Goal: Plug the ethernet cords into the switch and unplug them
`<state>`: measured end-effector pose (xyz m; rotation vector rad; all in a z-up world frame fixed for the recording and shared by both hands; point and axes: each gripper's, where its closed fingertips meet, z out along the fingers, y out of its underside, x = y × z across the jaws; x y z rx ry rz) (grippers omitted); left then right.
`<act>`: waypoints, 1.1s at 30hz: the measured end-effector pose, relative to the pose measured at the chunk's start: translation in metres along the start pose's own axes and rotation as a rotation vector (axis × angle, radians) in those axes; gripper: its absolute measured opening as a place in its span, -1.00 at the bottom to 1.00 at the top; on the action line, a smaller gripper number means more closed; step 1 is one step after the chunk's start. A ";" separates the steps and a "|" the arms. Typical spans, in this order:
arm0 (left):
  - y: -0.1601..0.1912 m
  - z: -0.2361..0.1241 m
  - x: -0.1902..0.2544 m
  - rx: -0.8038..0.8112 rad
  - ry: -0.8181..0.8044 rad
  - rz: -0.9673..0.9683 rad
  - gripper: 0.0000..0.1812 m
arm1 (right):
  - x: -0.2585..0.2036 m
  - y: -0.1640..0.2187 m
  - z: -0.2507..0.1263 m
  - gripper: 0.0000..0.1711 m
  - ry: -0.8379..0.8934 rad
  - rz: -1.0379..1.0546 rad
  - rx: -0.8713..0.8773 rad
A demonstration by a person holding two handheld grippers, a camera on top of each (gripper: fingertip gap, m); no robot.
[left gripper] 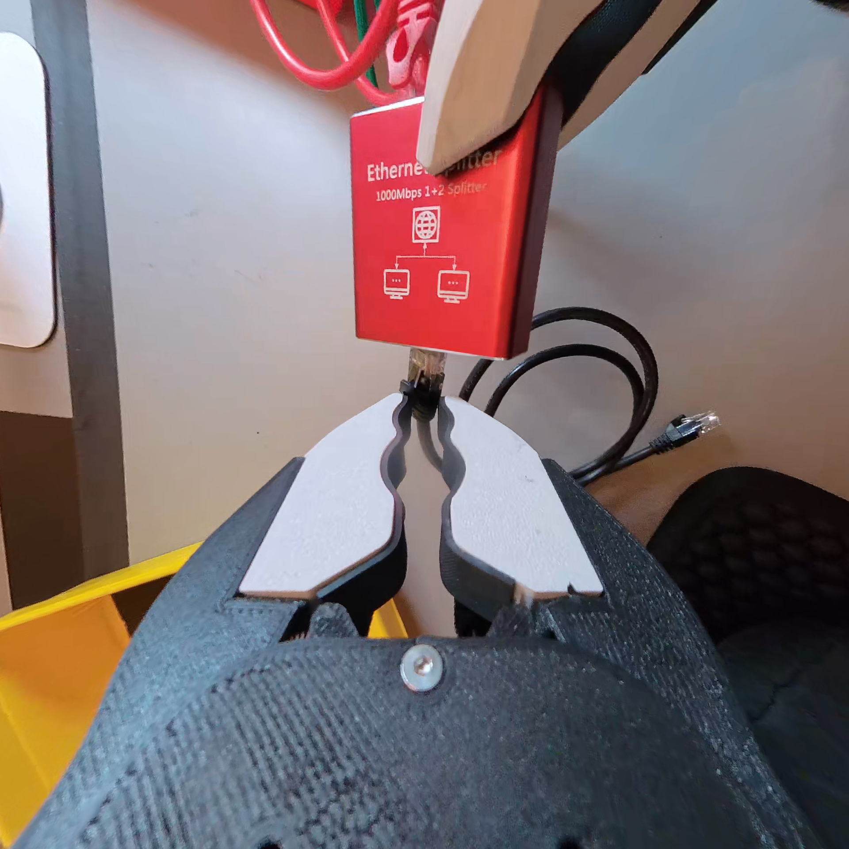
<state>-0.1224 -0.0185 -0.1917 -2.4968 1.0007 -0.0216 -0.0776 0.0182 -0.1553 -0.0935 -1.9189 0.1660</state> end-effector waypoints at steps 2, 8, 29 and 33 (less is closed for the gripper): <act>0.000 0.003 0.004 0.013 0.039 0.009 -0.90 | -0.004 -0.002 -0.002 -0.69 -0.019 -0.013 0.011; -0.016 0.016 0.022 0.069 0.152 0.070 -0.90 | -0.015 0.005 -0.020 -0.69 -0.142 -0.098 0.001; -0.033 0.080 0.025 0.083 0.237 0.003 -0.88 | -0.064 0.045 -0.030 -0.69 -0.235 0.028 -0.146; -0.037 0.081 0.032 0.110 0.271 0.032 -0.89 | -0.070 0.044 -0.036 -0.69 -0.256 0.042 -0.134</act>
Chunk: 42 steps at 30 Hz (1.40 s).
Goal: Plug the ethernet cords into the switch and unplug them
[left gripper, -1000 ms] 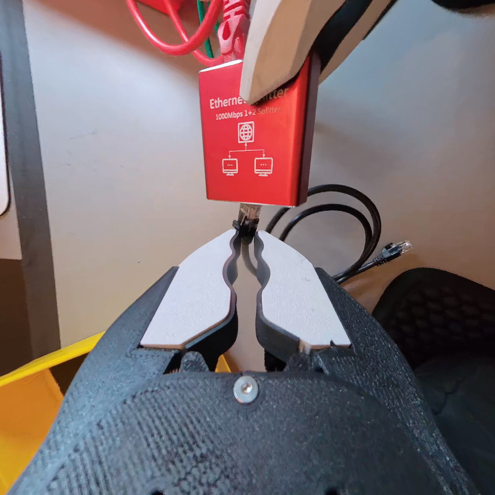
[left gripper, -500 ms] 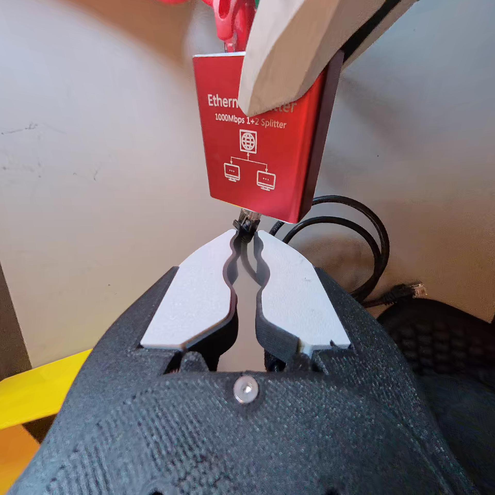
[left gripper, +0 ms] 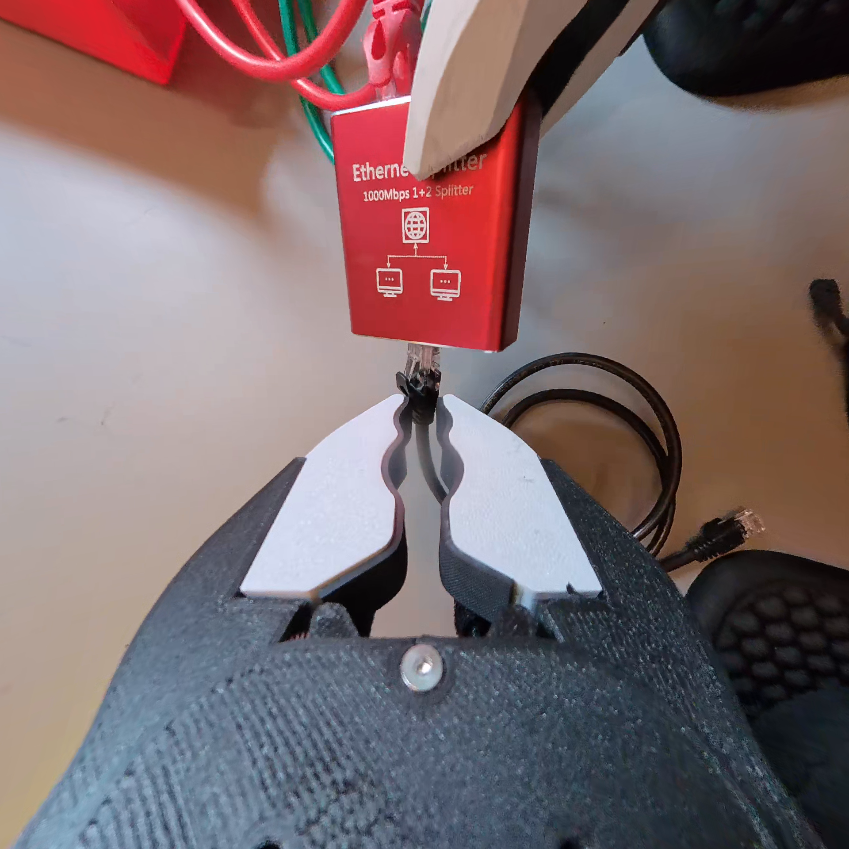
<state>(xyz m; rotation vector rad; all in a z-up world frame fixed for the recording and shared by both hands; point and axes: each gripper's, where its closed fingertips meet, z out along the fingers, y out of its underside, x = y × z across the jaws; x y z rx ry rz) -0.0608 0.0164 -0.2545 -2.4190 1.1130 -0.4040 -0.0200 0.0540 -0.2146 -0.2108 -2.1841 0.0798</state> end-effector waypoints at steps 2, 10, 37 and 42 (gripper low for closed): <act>-0.003 -0.001 0.001 0.010 0.004 -0.001 -0.89 | 0.000 0.000 -0.003 -0.69 0.001 0.012 0.006; -0.006 -0.003 -0.009 -0.161 -0.225 0.035 -0.89 | 0.002 0.005 -0.003 -0.69 -0.011 0.119 -0.020; -0.065 -0.038 0.029 0.330 -0.060 0.196 -0.96 | 0.010 -0.007 -0.059 -0.69 0.079 0.152 0.047; -0.064 -0.069 0.023 0.408 -0.122 0.136 -0.64 | 0.035 -0.008 -0.076 -0.69 0.206 0.123 0.040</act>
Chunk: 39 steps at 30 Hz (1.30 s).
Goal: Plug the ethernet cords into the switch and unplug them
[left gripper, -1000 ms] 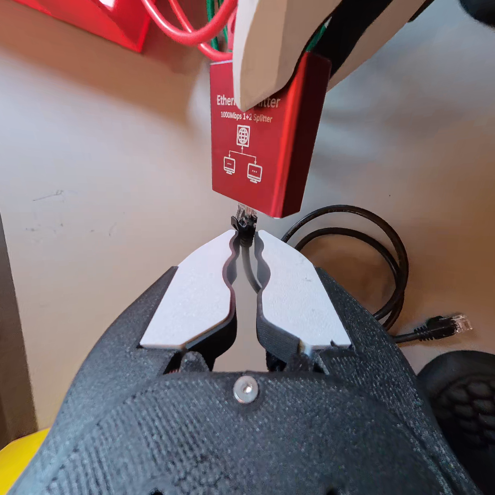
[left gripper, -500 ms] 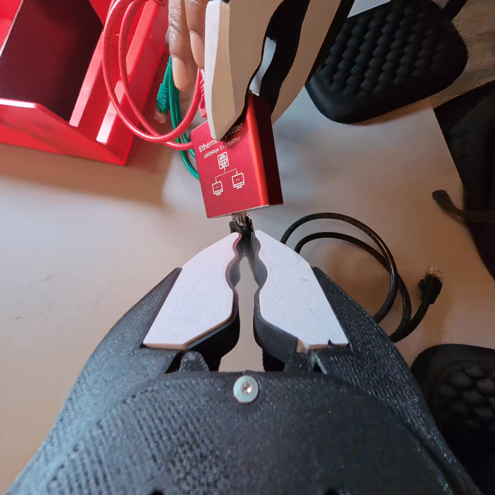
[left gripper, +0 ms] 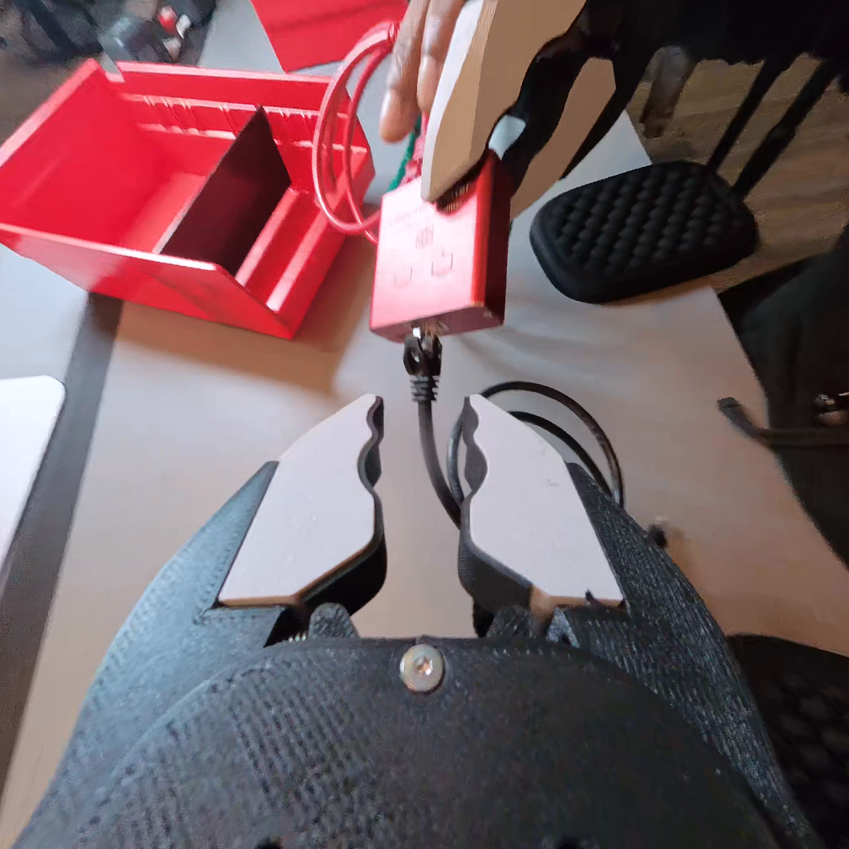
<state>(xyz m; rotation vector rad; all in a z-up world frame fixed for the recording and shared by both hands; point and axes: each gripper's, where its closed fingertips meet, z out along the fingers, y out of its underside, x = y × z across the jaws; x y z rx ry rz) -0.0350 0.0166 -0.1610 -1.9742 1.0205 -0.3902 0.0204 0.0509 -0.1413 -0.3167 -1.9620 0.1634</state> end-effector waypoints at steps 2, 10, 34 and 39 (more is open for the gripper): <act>0.007 0.003 -0.002 -0.011 0.002 -0.015 -0.67 | 0.005 -0.004 -0.002 -0.69 0.024 -0.027 0.007; -0.002 0.010 0.024 0.004 0.143 0.048 -0.87 | -0.008 -0.018 -0.003 -0.70 -0.040 -0.122 0.068; -0.049 -0.081 -0.009 0.586 0.038 -0.069 -0.60 | 0.072 -0.053 -0.035 -0.69 0.214 0.396 0.511; -0.083 -0.045 0.013 0.590 0.031 0.044 -0.56 | 0.069 -0.058 -0.016 -0.69 0.116 0.695 0.685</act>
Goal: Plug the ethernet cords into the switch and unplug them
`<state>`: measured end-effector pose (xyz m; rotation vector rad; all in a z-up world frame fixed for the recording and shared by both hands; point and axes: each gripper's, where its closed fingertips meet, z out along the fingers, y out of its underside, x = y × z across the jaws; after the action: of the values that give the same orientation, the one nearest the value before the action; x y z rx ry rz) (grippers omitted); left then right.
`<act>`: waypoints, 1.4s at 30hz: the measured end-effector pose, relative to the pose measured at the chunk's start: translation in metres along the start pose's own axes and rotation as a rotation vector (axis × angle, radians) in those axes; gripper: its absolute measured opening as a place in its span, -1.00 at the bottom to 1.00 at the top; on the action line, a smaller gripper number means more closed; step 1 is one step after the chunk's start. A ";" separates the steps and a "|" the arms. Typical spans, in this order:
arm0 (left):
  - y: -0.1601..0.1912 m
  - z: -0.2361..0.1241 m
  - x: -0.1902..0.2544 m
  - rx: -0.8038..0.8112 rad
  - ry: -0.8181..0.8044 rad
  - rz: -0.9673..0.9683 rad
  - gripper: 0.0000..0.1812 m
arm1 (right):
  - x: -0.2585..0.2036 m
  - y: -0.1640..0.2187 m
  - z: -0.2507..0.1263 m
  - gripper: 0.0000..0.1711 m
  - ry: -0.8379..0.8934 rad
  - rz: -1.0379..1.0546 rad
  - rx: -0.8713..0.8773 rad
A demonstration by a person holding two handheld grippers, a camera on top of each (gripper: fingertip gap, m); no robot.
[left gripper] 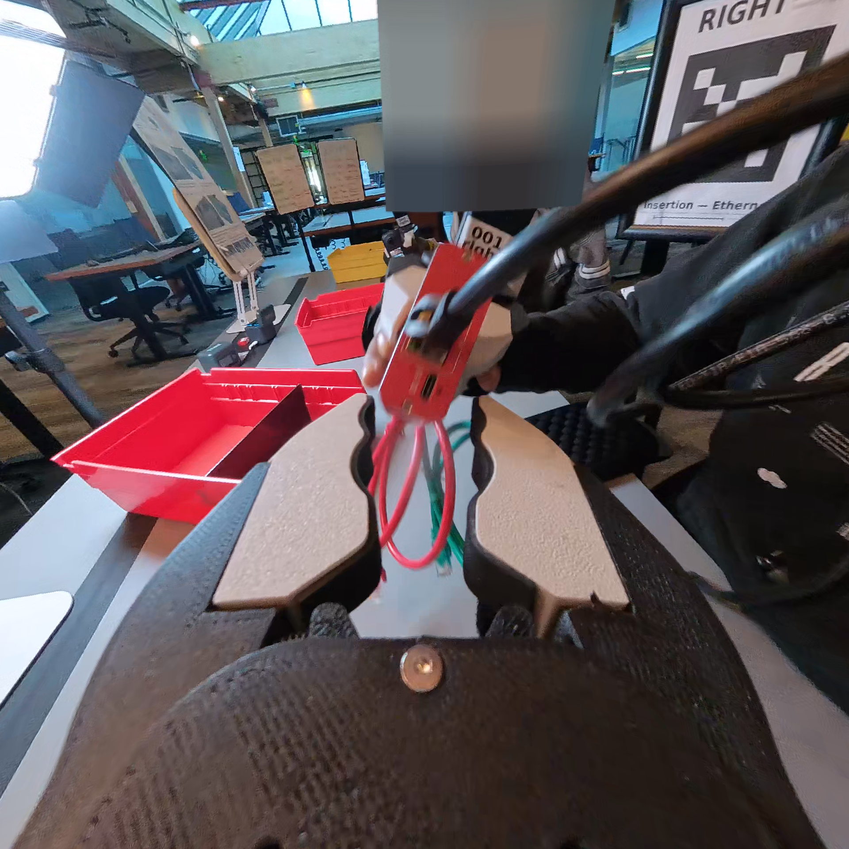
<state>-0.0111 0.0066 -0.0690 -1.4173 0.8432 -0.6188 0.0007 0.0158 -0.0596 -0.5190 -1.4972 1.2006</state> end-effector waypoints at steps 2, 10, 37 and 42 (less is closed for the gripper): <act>0.006 0.005 -0.008 -0.020 -0.058 0.027 -0.65 | -0.002 0.018 0.007 -0.69 -0.016 0.096 -0.040; 0.044 0.001 -0.023 -0.270 -0.117 -0.008 -0.67 | 0.000 0.045 0.000 -0.51 -0.059 0.029 -0.482; -0.044 -0.070 -0.067 0.007 -0.588 0.082 -0.64 | 0.281 0.065 -0.110 -0.68 0.391 -0.058 -0.925; -0.024 -0.058 -0.072 -0.082 -0.582 0.095 -0.64 | 0.289 0.182 -0.157 -0.68 0.481 0.166 -1.158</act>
<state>-0.0972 0.0278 -0.0331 -1.5117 0.4686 -0.0815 0.0038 0.3897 -0.1013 -1.5873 -1.6100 0.1499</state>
